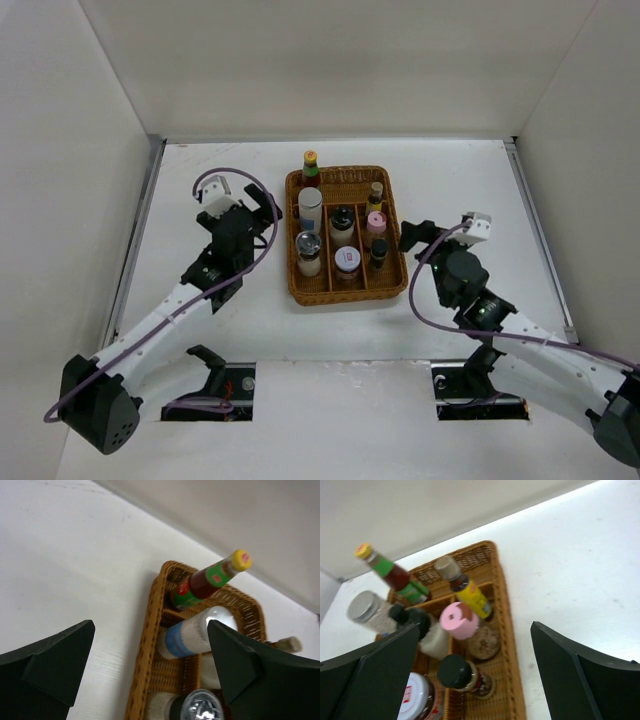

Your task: Organize the condiment bottles

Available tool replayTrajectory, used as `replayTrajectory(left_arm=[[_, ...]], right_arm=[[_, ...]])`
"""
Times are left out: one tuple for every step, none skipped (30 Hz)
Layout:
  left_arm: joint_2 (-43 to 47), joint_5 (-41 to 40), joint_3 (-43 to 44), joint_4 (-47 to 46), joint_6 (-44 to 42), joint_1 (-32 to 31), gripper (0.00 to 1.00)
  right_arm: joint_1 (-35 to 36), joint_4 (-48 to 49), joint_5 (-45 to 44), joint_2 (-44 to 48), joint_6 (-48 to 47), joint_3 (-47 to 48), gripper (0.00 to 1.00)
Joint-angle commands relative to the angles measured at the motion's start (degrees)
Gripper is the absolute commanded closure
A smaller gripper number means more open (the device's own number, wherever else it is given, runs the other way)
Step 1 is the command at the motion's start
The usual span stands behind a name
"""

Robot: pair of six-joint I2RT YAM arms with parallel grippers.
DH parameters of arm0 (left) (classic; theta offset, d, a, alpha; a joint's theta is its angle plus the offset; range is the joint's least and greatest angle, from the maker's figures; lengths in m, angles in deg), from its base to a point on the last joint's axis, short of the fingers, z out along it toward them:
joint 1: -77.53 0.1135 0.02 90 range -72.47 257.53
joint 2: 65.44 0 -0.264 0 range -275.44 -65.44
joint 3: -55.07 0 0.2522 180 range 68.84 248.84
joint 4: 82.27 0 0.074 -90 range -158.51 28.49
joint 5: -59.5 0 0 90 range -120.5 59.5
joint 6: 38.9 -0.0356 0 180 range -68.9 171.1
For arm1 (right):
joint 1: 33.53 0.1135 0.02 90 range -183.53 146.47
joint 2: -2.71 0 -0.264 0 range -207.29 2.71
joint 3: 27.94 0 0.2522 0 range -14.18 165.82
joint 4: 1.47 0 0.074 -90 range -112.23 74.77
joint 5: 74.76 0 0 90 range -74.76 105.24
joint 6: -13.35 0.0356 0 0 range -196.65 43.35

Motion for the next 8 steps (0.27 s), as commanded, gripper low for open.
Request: replayTrajectory(left_arm=[[1.27, 0.14, 3.32, 2.63, -0.60, -1.51, 0.00], [0.92, -0.12, 3.76, 2.98, -0.60, -1.95, 0.00], [0.66, -0.38, 3.93, 3.24, -0.69, -2.30, 0.00], [0.39, -0.47, 4.02, 3.51, -0.69, -2.74, 0.00], [0.04, -0.56, 4.11, 3.68, -0.69, -3.01, 0.00], [-0.48, -0.65, 4.46, 3.94, -0.69, -3.19, 0.00], [-0.92, -0.65, 4.81, 4.38, -0.69, -3.36, 0.00], [-1.27, -0.82, 5.42, 5.26, -0.69, -3.62, 0.00]], right_arm=[[-1.59, 3.15, -1.52, 1.13, 4.84, -3.14, 0.00], [-1.85, 3.77, -1.08, 1.04, 5.28, -3.93, 0.00], [-2.20, 4.38, -0.64, 0.61, 5.46, -4.46, 0.00], [-2.38, 4.91, -0.12, 0.25, 5.55, -4.82, 0.00], [-2.29, 4.74, 0.59, 0.08, 5.73, -4.73, 0.00], [-2.03, 4.91, 0.94, 0.07, 5.81, -4.73, 0.00], [-2.03, 5.26, 0.94, 0.07, 5.90, -4.99, 0.00], [-2.03, 5.61, 0.94, -0.01, 5.99, -5.08, 0.00]])
